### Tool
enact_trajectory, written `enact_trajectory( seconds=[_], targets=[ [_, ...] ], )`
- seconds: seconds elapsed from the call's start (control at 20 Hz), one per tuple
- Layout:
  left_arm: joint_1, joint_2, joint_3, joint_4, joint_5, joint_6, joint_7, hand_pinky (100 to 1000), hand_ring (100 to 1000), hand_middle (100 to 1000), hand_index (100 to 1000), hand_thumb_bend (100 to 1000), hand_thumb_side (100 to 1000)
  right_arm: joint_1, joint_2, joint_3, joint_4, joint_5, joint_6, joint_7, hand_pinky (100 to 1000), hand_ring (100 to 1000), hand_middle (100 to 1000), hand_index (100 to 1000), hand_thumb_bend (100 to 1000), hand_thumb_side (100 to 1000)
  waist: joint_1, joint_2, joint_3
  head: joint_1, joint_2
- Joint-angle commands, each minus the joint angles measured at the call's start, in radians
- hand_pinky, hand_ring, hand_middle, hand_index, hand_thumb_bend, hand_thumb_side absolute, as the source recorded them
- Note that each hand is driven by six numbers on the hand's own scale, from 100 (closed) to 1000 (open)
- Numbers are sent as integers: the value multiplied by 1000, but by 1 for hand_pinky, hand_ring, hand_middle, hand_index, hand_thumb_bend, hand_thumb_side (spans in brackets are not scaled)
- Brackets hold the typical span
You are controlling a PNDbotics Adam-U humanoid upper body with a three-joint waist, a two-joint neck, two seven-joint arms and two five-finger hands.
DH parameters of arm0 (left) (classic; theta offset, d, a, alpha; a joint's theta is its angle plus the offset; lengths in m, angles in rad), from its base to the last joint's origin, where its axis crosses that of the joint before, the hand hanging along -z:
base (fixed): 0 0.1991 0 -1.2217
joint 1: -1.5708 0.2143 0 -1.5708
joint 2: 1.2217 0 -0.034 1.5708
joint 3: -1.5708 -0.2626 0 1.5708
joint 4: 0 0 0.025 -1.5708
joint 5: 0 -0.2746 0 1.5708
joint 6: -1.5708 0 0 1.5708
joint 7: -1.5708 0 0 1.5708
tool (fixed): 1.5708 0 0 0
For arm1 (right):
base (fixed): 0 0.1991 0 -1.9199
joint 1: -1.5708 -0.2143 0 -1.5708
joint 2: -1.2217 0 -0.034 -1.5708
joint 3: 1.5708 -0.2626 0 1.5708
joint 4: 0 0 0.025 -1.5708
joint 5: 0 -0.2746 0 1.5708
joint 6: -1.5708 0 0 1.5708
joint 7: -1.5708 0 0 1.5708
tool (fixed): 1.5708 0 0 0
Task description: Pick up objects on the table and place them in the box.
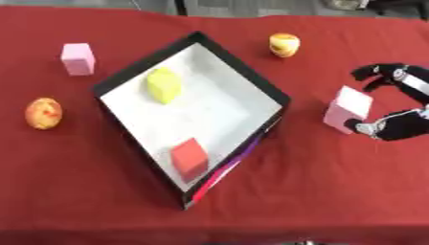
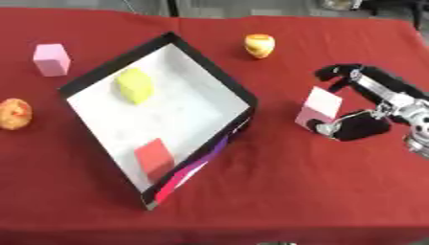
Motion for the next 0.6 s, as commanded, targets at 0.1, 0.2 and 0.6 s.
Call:
enact_trajectory(
  seconds=[0.1,0.2,0.6],
  targets=[
    [-12,15,1,-9,0,3,-3,718,767,811,847,238,845,-19,-17,-21,1,4,6,10,988,858,850,900,466,100,4,-8,2,-8,-10],
    [-12,14,1,-9,0,3,-3,718,767,811,846,237,845,-22,-11,-21,17,11,1,23,989,863,853,901,465,100,5,-6,4,-10,-11],
    [-15,12,0,-6,2,5,-3,719,767,808,842,236,845,-41,3,-15,92,45,-30,59,991,869,855,899,460,100,8,0,8,-17,-16]
  ],
)
